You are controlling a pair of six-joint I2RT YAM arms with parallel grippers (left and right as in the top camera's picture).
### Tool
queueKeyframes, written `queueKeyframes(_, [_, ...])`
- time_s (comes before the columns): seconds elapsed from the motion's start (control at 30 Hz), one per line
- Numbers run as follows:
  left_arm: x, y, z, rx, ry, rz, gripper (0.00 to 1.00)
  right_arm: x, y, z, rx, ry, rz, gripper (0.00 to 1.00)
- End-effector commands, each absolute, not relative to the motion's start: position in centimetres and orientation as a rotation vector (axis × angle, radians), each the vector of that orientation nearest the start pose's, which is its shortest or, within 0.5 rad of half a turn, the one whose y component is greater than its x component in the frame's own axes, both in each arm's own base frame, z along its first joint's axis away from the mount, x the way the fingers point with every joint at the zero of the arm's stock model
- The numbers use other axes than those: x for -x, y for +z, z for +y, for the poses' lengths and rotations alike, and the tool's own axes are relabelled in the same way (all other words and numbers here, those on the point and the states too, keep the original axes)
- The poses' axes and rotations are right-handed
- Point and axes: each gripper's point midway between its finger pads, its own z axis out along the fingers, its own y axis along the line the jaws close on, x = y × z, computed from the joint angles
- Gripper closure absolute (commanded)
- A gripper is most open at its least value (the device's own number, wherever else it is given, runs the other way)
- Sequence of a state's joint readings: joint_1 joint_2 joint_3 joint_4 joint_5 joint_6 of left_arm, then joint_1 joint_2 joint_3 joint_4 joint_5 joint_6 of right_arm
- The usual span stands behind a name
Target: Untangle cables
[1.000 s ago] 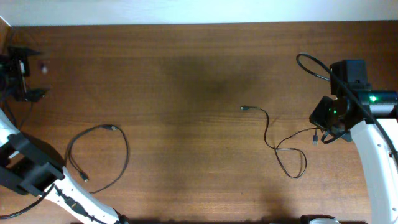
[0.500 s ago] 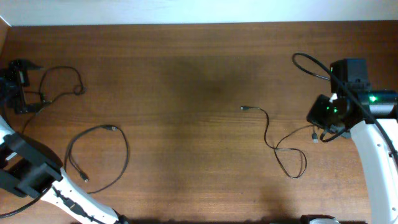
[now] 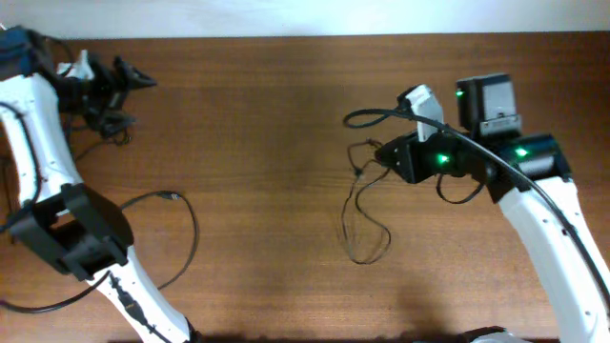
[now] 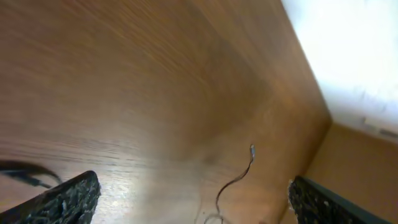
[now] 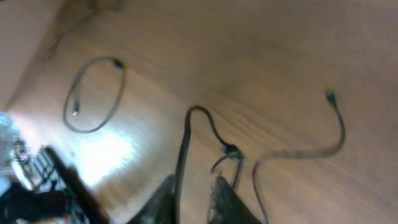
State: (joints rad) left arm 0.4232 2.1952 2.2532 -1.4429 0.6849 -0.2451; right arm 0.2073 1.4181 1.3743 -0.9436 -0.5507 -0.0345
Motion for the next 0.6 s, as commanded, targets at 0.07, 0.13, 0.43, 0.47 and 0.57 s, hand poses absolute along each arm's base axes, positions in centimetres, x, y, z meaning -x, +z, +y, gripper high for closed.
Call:
queueKeyframes(0.07, [-46.1, 21.0, 2.1, 0.552, -0.897, 2.714, 0.01, -34.3, 20.1, 12.3, 0.247, 0.476, 2.642, 0.01])
queueKeyframes(0.13, [-46.2, 20.9, -1.1, 0.458, -0.906, 2.751, 0.01, -34.9, 20.2, 10.9, 0.140, 0.376, 2.643, 0.01])
queueKeyframes(0.43, [-43.9, 17.7, -14.9, -0.085, -0.429, 2.937, 0.01, -33.6, 24.8, -2.4, -0.643, -0.107, 2.522, 0.01])
queueKeyframes(0.47, [-43.6, 17.4, -16.2, -0.150, -0.358, 2.928, 0.01, -33.2, 25.7, -3.6, -0.687, -0.109, 2.485, 0.01])
queueKeyframes(0.57, [-42.4, 16.4, -21.7, -0.341, -0.307, 2.894, 0.01, -31.2, 27.8, -6.8, -0.805, -0.121, 2.396, 0.01])
